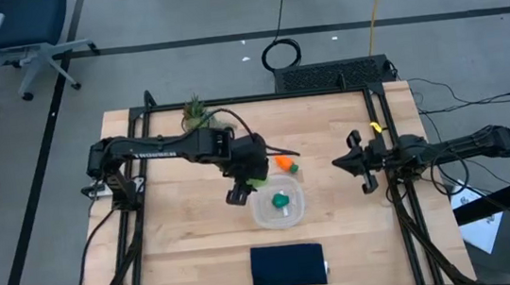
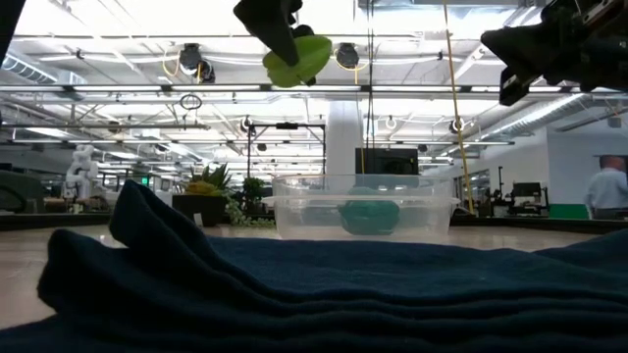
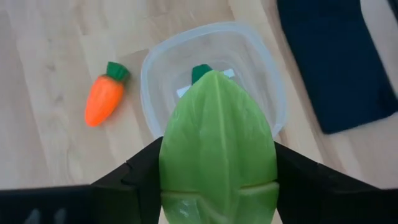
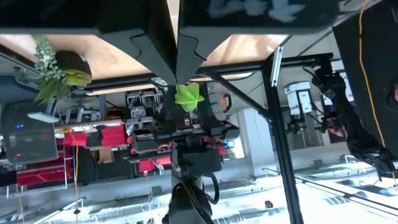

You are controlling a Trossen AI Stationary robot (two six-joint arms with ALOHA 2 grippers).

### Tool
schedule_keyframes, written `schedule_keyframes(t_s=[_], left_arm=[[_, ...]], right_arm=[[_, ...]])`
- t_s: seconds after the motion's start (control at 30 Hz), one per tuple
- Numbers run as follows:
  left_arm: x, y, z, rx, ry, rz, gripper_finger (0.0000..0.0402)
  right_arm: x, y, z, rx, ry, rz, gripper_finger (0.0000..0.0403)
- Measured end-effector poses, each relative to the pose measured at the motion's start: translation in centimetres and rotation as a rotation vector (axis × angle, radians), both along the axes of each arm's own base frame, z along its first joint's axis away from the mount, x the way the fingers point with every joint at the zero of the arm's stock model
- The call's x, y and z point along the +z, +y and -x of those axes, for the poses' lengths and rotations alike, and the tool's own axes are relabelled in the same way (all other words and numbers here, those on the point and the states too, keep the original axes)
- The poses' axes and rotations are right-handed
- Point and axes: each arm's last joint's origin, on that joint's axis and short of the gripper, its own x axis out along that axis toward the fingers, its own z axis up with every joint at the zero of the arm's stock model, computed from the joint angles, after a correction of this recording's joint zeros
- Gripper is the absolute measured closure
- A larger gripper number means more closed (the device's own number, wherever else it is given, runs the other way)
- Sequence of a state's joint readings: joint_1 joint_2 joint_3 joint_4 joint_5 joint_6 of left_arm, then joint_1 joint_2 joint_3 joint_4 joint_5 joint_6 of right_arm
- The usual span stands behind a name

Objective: Pick and placing Produce into tupperware
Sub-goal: Put the green starfruit into the transparent bin

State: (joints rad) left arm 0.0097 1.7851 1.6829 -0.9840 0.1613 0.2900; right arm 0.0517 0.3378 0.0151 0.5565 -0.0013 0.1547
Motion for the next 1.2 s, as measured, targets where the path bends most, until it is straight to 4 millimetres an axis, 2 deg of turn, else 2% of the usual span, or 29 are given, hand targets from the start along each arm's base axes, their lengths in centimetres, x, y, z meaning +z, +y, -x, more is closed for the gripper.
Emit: schedule_keyframes(t_s=[0.13, 0.23, 0.37, 0.5, 0.63, 0.73, 0.97, 1.2], left_arm=[[0.2, 0.1, -0.5, 0.068, -0.045, 0.036, 0.0186], [0.0, 0.0, -0.8, 0.093, -0.069, 0.054, 0.0173], [-1.0, -0.7, -1.3, 0.083, -0.086, 0.06, 0.0148], [-2.1, -1.5, -2.3, 0.081, -0.127, 0.077, 0.016], [-3.7, -2.2, -3.3, 0.064, -0.103, 0.076, 0.0184], [-4.8, -2.6, -3.7, 0.053, -0.07, 0.079, 0.0185], [-8.1, -3.2, -4.9, 0.027, 0.004, 0.105, 0.0157], [-10.5, -3.9, -5.6, 0.015, 0.055, 0.105, 0.0185]], right_arm=[[-0.1, 0.0, 0.0, -0.003, 0.007, 0.014, 0.0403], [-0.1, 0.0, 0.0, -0.01, 0.006, 0.036, 0.0403], [-0.1, 0.0, 0.0, -0.011, 0.007, 0.038, 0.0403], [-0.2, 0.0, -0.1, -0.012, 0.023, 0.039, 0.0403], [-0.4, 0.0, -0.1, -0.011, 0.042, 0.038, 0.0403], [-0.5, 0.0, -0.1, -0.01, 0.049, 0.035, 0.0403], [-0.7, 0.0, -0.2, -0.008, 0.075, 0.028, 0.0403], [-0.8, 0.0, -0.2, -0.008, 0.087, 0.028, 0.0403]])
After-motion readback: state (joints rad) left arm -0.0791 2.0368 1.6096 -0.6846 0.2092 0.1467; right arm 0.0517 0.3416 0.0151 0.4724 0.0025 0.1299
